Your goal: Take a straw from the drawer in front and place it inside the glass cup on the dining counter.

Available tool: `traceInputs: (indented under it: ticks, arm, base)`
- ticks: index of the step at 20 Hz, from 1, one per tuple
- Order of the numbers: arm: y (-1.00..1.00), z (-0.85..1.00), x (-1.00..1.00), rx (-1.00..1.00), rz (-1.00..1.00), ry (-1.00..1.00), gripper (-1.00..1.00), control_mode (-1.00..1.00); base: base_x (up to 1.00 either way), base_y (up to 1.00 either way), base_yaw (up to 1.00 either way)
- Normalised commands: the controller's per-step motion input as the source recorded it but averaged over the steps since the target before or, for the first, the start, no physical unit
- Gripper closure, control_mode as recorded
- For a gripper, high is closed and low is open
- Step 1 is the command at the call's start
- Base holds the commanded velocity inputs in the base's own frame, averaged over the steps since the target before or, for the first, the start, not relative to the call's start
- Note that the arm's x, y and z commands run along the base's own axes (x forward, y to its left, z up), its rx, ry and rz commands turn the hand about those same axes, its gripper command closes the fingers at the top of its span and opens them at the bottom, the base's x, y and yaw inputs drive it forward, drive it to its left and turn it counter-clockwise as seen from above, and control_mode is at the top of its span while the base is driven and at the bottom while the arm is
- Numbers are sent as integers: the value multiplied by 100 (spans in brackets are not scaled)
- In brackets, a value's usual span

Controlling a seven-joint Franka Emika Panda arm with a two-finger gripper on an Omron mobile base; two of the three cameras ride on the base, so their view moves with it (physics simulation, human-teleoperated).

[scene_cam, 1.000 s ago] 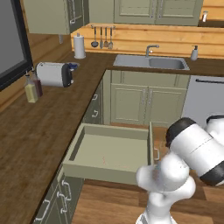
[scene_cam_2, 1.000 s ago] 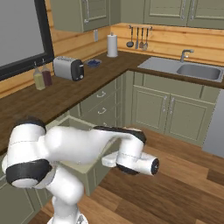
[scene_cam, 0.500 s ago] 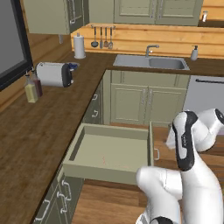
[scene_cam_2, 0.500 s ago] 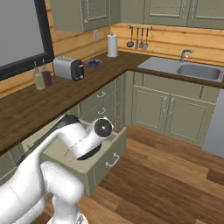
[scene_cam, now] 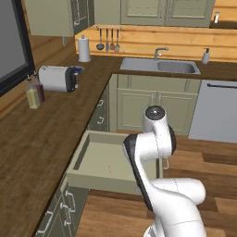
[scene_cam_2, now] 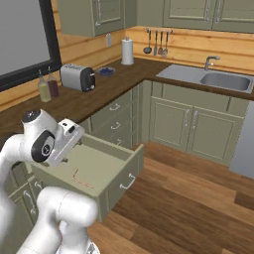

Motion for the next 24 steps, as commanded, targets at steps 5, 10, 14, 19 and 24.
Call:
traceInputs:
  ticks: [5,10,14,19,24]
  arm:
    - [26,8,14,-3,-59,14,-100,-100]
    - [7,-1,22,6,-62,0,-100,-100]
    - [0,-14,24,27,-39,0,-100,-100]
    - [0,-37,15,36,-21,-10,-100,-100]
    - [0,-53,5,22,-1,-10,-100,-100]
  base:
    - [0,0,0]
    - [0,0,0]
    - [0,0,0]
    - [0,0,0]
    - [0,0,0]
